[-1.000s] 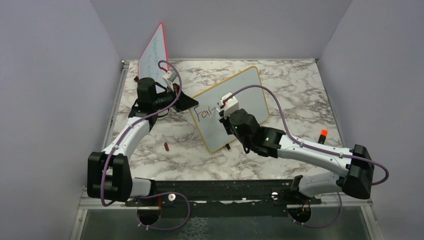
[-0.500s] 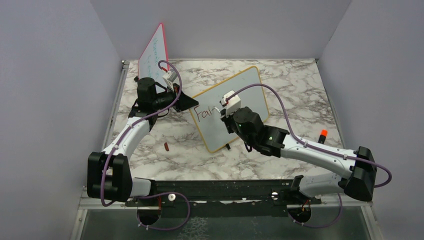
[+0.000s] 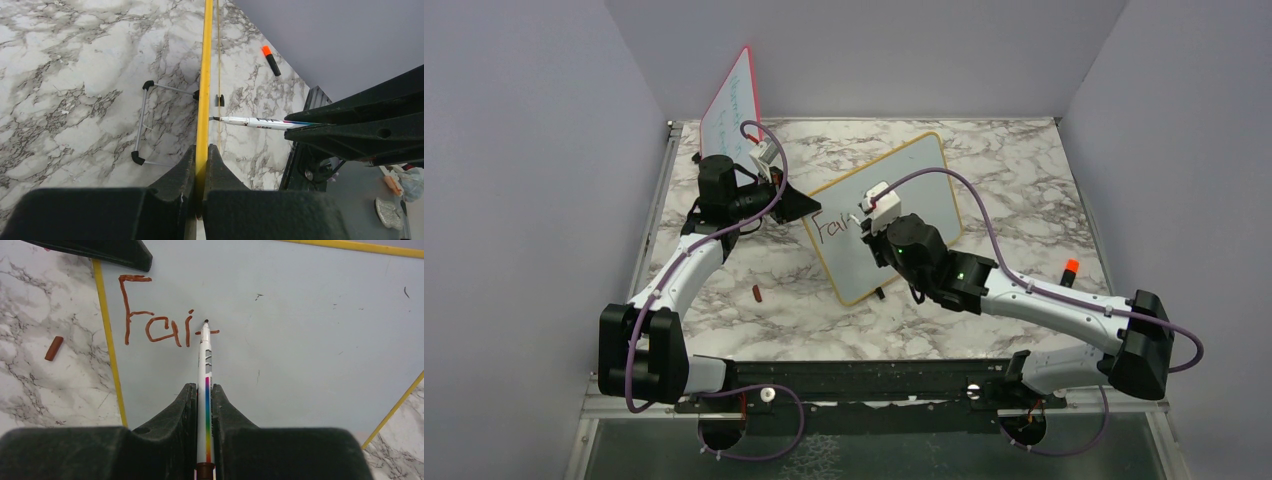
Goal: Write a sentence on the whiteboard
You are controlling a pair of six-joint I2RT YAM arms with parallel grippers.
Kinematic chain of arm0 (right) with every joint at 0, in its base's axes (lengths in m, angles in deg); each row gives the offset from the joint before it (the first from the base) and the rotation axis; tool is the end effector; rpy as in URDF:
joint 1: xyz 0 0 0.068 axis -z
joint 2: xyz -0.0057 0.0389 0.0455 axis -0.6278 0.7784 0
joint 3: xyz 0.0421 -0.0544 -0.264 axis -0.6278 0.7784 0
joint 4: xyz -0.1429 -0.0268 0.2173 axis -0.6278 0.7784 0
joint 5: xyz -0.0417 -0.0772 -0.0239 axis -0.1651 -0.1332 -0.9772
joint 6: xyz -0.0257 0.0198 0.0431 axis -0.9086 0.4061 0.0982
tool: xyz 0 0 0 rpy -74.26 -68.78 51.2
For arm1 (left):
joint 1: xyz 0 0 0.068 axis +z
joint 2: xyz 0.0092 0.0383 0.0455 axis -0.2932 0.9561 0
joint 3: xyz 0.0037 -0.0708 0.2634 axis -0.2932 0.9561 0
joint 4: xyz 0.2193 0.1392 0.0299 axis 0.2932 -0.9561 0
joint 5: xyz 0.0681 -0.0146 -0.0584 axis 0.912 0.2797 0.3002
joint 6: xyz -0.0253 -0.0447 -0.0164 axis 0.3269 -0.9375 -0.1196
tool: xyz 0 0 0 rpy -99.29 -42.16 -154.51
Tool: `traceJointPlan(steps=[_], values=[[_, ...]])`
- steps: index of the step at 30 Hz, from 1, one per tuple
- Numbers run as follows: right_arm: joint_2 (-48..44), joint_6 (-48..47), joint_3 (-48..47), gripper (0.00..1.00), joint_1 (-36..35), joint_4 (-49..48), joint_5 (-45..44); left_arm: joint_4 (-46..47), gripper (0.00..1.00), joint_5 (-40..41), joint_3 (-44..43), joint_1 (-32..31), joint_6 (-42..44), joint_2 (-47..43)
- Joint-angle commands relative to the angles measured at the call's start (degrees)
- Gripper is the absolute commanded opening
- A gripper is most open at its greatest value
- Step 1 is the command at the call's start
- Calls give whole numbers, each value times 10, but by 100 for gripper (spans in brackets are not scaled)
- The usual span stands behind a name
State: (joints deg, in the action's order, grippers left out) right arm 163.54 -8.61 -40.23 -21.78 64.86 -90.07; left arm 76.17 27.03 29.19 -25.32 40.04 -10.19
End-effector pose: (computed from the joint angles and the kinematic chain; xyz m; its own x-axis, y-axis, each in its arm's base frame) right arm 0.1601 0.2511 0.3179 -0.1806 -0.2901 -0.9398 -0.5563 0.8181 -0.1456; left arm 0.2864 -0.0714 0.2915 -0.5450 -0.1162 -0.8303 0.7268 0.4282 -0.5370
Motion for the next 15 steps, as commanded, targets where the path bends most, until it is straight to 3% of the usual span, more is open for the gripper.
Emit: traceJointPlan(steps=[1,15], values=[[11,-5,-18,1,1,-25,-6,-43,0,-8,4,-15,31,15],[9,4,-9,1,1,31,24,-44,0,-7,3,-15,32,15]])
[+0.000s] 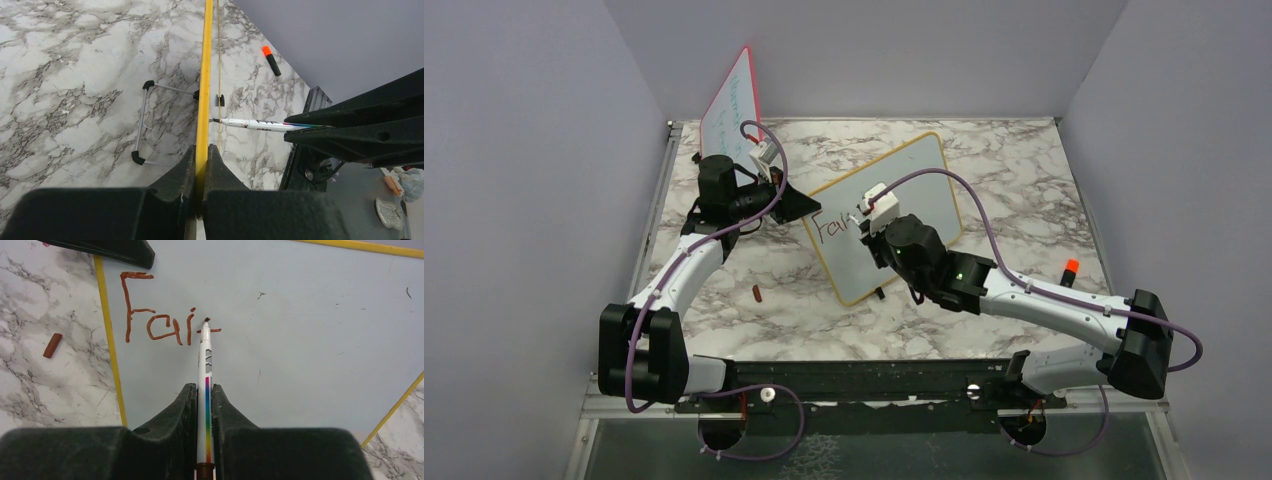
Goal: Write a sentence on the whiteboard
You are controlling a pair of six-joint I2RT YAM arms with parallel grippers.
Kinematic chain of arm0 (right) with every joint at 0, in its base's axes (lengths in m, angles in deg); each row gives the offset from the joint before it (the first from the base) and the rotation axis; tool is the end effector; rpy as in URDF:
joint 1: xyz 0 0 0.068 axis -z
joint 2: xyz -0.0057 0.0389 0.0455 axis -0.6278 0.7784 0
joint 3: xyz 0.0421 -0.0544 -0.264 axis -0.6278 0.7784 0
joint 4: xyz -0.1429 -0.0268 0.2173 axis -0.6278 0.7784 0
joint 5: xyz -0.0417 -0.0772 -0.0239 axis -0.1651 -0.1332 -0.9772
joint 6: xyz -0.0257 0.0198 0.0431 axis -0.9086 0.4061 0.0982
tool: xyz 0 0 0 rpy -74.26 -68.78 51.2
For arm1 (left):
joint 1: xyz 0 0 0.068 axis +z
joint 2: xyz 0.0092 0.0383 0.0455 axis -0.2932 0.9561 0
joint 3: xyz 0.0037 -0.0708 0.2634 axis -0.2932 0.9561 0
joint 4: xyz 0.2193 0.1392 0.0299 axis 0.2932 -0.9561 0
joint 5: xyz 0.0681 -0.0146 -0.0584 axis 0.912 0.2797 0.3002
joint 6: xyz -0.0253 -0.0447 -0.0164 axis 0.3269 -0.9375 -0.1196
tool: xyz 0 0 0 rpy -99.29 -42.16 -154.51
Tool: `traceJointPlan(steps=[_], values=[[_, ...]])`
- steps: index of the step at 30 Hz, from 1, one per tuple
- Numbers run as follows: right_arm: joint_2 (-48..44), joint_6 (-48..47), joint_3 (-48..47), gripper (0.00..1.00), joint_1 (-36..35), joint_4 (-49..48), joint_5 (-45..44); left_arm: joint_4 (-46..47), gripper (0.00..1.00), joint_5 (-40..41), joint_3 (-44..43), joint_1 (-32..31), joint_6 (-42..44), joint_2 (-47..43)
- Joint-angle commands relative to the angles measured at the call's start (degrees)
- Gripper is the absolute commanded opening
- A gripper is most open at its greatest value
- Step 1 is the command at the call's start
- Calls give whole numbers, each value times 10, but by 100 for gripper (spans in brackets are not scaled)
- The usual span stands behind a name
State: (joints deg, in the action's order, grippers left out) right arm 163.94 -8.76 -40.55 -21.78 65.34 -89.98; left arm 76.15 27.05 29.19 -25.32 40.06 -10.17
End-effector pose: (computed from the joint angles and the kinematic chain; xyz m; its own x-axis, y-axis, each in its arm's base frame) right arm 0.1607 0.2524 0.3171 -0.1836 -0.3002 -0.9360 -0.5587 0.8153 -0.1519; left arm 0.2864 -0.0714 0.2914 -0.5453 -0.1160 -0.8302 0.7265 0.4286 -0.5371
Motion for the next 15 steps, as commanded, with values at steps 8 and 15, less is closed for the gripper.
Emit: traceJointPlan(steps=[8,15], values=[[4,15,3,1,1,36,31,-46,0,-7,3,-15,33,16],[-3,21,10,1,1,49,29,-45,0,-6,3,-15,34,15]])
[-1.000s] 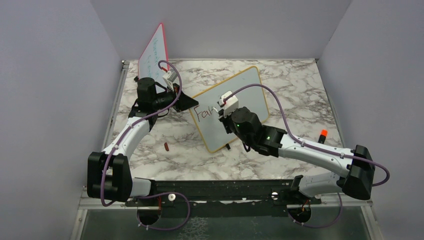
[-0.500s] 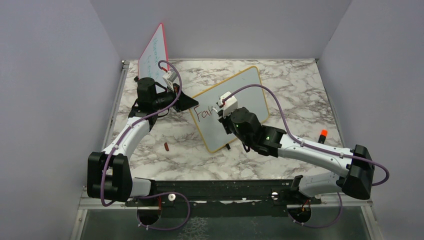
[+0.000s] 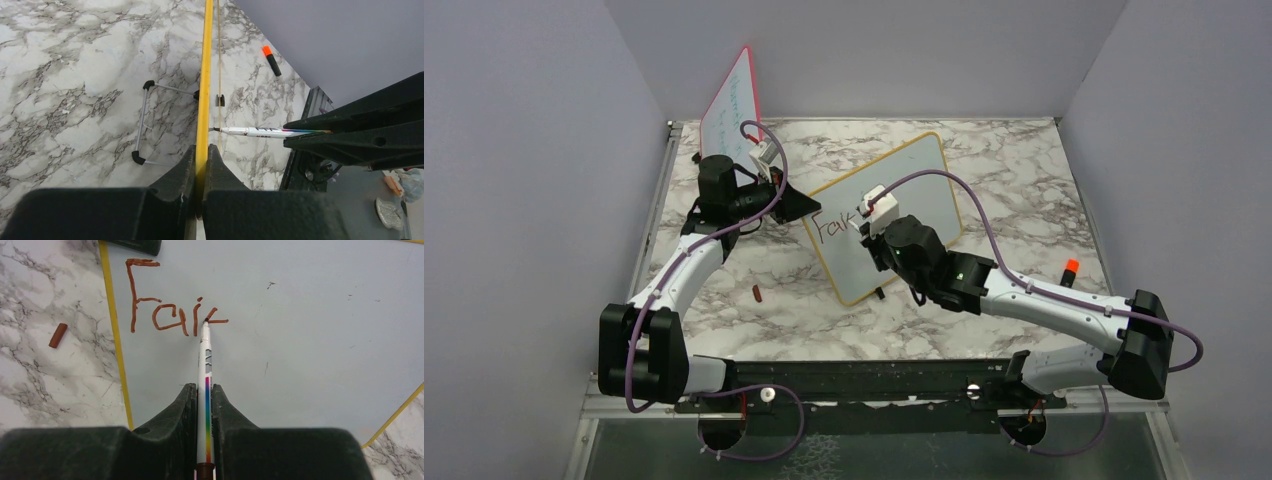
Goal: Write a sentence on the whiteboard
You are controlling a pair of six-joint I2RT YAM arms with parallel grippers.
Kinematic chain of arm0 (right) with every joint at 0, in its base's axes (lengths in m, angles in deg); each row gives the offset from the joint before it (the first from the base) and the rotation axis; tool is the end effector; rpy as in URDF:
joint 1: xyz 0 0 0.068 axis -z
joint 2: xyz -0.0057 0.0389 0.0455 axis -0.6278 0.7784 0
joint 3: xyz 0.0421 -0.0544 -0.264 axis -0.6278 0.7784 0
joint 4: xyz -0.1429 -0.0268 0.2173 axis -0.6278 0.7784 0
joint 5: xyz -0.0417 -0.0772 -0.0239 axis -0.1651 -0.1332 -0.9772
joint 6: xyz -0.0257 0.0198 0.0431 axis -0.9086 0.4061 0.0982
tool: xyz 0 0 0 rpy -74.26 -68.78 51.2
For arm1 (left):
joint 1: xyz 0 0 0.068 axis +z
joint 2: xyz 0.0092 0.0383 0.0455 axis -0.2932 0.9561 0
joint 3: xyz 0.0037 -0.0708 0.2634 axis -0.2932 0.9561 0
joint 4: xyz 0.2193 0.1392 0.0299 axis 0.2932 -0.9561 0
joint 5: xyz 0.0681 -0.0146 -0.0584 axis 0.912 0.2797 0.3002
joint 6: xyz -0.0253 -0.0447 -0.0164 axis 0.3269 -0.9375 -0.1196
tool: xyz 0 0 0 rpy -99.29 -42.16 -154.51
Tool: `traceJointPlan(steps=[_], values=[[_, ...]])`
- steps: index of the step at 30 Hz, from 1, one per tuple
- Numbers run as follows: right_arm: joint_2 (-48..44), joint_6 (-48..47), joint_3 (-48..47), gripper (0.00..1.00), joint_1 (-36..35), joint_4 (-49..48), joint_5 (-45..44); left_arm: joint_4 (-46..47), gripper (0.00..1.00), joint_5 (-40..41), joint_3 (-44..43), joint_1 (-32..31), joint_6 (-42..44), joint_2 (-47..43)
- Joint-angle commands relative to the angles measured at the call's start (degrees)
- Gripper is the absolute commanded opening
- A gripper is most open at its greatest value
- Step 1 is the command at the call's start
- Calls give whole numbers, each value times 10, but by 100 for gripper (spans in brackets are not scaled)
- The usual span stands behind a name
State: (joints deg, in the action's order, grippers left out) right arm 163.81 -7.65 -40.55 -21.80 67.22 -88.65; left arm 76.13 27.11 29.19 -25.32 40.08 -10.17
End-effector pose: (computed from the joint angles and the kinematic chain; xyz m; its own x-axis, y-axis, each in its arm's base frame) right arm 0.1593 0.2516 0.3144 -0.2089 -0.3097 -0.9276 -0.5759 0.8056 -0.1392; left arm 0.2865 -0.0714 0.2914 -0.5452 -0.1162 -0.8302 0.7261 0.4296 -0.5369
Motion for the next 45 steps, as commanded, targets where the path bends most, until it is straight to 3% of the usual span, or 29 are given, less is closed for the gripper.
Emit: traceJointPlan(steps=[1,20,33,45], values=[[-2,10,10,1,2,32,15,-46,0,-7,3,-15,34,16],[-14,15,19,1,1,50,1,-46,0,-6,2,-15,34,18],[-28,13,33,1,1,1,-46,-49,0,-7,2,-15,35,16],[-59,-1,34,1,2,-32,-29,-50,0,-5,2,-15,36,16]])
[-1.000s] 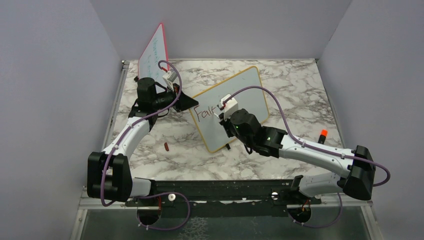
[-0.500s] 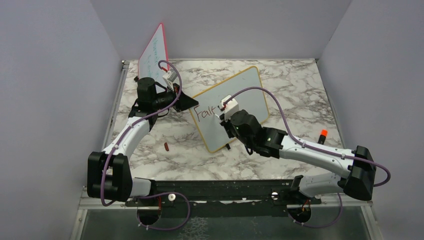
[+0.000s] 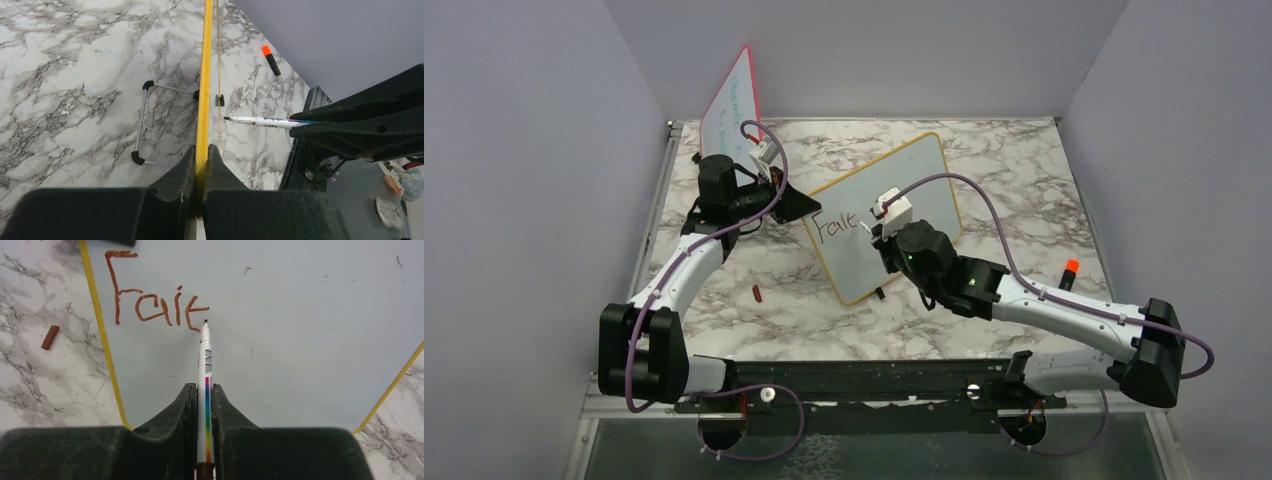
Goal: Write a sentence on the whiteboard
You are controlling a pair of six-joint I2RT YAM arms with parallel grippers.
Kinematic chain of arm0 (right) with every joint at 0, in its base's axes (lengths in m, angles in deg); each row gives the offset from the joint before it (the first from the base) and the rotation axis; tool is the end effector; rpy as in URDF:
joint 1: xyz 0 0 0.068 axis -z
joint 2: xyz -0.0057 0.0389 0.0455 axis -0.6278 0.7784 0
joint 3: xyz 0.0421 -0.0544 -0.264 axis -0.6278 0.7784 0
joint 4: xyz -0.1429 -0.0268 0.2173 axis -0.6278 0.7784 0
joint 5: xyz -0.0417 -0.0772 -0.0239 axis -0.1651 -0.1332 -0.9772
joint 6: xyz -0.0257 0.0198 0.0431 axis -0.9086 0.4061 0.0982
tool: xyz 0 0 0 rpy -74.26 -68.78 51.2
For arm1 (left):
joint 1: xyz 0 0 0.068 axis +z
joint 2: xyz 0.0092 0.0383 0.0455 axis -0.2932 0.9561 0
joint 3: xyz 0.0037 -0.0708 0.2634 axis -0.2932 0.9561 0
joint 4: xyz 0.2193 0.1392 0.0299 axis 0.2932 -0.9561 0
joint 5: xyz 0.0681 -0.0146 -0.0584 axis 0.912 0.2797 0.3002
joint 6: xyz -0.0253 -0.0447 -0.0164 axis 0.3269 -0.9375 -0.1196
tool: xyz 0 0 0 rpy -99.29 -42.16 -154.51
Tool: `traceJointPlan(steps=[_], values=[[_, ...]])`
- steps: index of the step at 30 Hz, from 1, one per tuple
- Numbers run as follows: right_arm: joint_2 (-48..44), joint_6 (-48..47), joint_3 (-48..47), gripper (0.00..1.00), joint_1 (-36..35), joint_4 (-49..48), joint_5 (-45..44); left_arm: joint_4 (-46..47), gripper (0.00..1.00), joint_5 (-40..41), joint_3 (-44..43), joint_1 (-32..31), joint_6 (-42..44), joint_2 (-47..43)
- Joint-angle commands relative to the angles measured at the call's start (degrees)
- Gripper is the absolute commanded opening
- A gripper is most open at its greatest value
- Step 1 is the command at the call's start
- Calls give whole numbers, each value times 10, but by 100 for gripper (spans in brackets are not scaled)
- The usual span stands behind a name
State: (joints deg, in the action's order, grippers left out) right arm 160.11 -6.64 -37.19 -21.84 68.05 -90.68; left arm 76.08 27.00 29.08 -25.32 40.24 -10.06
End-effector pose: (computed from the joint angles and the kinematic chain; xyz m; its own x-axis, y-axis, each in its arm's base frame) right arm 0.1518 0.2362 0.3101 -0.2212 -0.3016 -0.9274 -0.5450 0.8269 -0.1389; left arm 0.2869 -0.0715 0.2914 -0.5442 -0.1143 -0.8312 0.7279 0.4283 -0.5354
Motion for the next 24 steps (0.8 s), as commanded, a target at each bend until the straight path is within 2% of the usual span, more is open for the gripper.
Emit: traceJointPlan(steps=[1,24], values=[[-21,-15,-3,1,3,-43,-12,-50,0,-4,3,-15,35,15],[33,-62,-53,1,20,-89,-19,-51,0,-7,2,-15,36,15]])
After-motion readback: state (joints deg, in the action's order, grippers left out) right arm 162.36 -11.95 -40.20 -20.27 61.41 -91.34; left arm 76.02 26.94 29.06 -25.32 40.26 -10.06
